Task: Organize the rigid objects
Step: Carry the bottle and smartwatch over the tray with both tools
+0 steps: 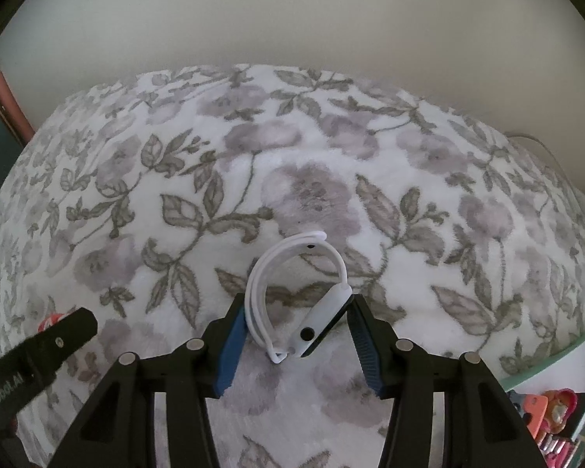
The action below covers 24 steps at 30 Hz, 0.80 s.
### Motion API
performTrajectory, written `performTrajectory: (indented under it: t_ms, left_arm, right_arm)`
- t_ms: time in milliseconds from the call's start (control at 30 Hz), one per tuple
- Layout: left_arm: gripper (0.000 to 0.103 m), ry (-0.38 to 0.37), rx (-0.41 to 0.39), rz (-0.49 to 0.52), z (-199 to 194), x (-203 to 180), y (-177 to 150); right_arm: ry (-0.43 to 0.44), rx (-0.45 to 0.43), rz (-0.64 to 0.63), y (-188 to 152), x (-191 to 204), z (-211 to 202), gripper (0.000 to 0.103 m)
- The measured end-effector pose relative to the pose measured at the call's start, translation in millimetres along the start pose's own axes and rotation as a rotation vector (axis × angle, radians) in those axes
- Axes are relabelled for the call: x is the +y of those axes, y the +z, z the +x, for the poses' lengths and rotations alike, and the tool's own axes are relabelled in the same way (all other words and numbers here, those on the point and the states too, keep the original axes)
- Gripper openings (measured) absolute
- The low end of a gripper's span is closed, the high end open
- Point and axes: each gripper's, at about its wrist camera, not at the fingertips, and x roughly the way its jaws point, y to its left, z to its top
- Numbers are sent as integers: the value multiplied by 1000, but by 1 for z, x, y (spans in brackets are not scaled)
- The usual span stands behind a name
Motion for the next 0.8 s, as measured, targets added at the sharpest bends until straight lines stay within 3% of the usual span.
performTrajectory:
  t_ms: [367, 800]
  left_arm:
    - [79, 3, -50, 31, -20, -13, -2]
    - [79, 22, -97, 141, -50, -50, -21]
  right_arm:
    - [40, -47, 35, -12, -19, -30, 54]
    - [42, -103, 86, -61, -51, -81, 54]
